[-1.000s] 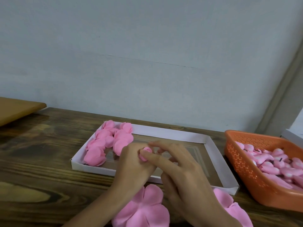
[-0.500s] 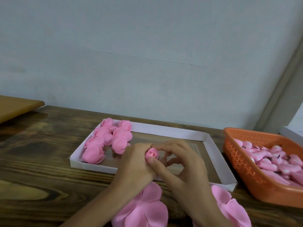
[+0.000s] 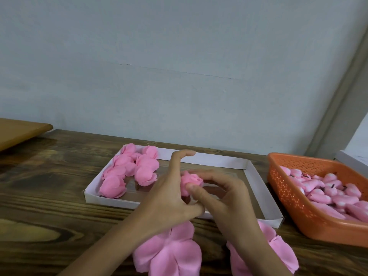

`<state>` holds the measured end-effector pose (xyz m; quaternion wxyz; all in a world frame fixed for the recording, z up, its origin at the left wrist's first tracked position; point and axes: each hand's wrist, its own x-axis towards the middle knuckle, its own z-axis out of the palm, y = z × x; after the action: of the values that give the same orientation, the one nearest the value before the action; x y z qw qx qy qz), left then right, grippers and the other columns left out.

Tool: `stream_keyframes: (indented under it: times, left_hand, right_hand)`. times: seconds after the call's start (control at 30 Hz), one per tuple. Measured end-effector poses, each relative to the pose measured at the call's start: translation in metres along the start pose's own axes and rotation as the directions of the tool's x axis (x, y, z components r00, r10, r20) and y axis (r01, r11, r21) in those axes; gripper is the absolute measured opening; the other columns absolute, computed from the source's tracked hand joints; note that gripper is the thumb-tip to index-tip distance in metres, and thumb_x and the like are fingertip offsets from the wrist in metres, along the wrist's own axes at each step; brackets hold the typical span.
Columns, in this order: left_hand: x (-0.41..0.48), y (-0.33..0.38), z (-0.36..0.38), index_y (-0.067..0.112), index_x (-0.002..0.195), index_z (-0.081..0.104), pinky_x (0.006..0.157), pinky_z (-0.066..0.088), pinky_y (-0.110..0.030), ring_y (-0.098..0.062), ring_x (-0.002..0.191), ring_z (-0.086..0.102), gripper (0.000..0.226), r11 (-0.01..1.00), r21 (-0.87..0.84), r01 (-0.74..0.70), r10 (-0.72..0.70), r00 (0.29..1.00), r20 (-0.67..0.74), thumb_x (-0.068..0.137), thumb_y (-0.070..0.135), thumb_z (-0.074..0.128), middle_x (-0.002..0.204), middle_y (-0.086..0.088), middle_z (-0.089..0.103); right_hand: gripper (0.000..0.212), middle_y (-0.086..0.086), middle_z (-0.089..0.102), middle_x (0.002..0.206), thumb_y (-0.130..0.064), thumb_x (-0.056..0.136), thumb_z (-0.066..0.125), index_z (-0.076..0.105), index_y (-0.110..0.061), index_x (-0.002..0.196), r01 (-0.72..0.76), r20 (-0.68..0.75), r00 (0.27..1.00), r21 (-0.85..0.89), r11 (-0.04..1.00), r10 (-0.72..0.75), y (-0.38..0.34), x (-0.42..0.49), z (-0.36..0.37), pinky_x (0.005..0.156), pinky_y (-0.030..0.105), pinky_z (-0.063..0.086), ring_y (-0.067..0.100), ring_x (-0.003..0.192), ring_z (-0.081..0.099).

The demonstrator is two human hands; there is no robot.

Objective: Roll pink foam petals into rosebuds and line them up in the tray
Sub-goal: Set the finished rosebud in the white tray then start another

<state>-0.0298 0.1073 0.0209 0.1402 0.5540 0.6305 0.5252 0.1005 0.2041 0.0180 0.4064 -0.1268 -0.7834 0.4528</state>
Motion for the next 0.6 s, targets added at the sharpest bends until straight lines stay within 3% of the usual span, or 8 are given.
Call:
stream_keyframes:
  times: [0.07,0.13,0.33,0.43,0.47,0.53,0.6]
  left_hand:
    - [0.002,0.003,-0.004,0.055,0.145,0.025,0.072,0.062,-0.056,-0.026,0.077,0.074,0.099,1.0,-0.025,-0.003,0.005,0.998,0.062,0.065,0.028,0.076,0.086,-0.006,0.072]
    - [0.004,0.004,-0.006,0.057,0.146,0.023,0.072,0.061,-0.06,-0.031,0.077,0.074,0.099,0.999,-0.048,-0.014,0.019,0.994,0.104,0.069,0.022,0.075,0.085,-0.009,0.07]
    - [0.009,0.003,-0.013,0.056,0.147,0.021,0.078,0.062,-0.05,-0.024,0.085,0.075,0.095,0.999,-0.036,0.016,-0.011,0.988,0.152,0.076,0.017,0.071,0.104,-0.003,0.072]
    - [0.01,0.008,-0.031,0.057,0.145,0.027,0.084,0.053,-0.018,0.005,0.096,0.064,0.077,0.963,0.269,-0.027,-0.024,0.982,0.185,0.08,0.048,0.067,0.105,0.023,0.063]
    - [0.01,0.009,-0.042,0.061,0.139,0.034,0.087,0.05,-0.018,0.004,0.1,0.061,0.067,0.934,0.358,-0.005,-0.072,0.977,0.2,0.078,0.064,0.06,0.104,0.022,0.062]
    - [0.009,0.01,-0.062,0.059,0.124,0.049,0.101,0.047,-0.035,-0.009,0.113,0.055,0.059,0.83,0.549,0.098,-0.27,0.932,0.241,0.071,0.085,0.047,0.111,0.017,0.057]
    - [0.003,0.011,-0.076,0.049,0.115,0.059,0.102,0.047,-0.032,-0.01,0.113,0.055,0.057,0.705,0.701,0.114,-0.457,0.828,0.326,0.072,0.085,0.055,0.112,0.016,0.058]
  right_hand:
    - [0.017,-0.004,0.081,0.095,-0.004,0.091,0.076,0.083,-0.017,0.1,0.0,-0.013,1.0,0.104,0.995,0.001,-0.001,0.001,-0.004,0.082,0.025,0.06,0.016,0.094,0.078]
    - [0.014,-0.001,0.082,0.093,-0.003,0.093,0.073,0.083,-0.013,0.094,0.016,-0.024,1.0,0.142,0.99,-0.012,-0.001,0.002,-0.006,0.086,0.025,0.059,0.018,0.095,0.078]
    - [0.013,0.008,0.081,0.088,-0.006,0.095,0.071,0.081,-0.006,0.087,-0.002,-0.019,1.0,0.196,0.981,0.006,-0.003,0.003,-0.008,0.089,0.035,0.062,0.025,0.094,0.078]
    - [0.012,0.013,0.079,0.085,-0.013,0.093,0.072,0.08,-0.007,0.087,-0.104,-0.023,0.993,0.252,0.962,0.114,-0.002,0.004,-0.011,0.087,0.04,0.064,0.022,0.091,0.077]
    - [0.011,0.014,0.079,0.085,-0.017,0.091,0.074,0.081,-0.009,0.087,-0.147,-0.028,0.987,0.27,0.951,0.161,-0.003,0.004,-0.013,0.085,0.041,0.064,0.021,0.089,0.077]
    - [0.014,0.015,0.079,0.086,-0.024,0.084,0.077,0.083,-0.012,0.087,-0.204,-0.03,0.975,0.288,0.936,0.222,-0.003,0.005,-0.016,0.079,0.037,0.065,0.023,0.087,0.079]
    - [0.017,0.016,0.08,0.087,-0.022,0.081,0.078,0.083,-0.01,0.091,-0.231,-0.028,0.967,0.329,0.916,0.254,-0.004,0.006,-0.019,0.073,0.031,0.064,0.026,0.086,0.079]
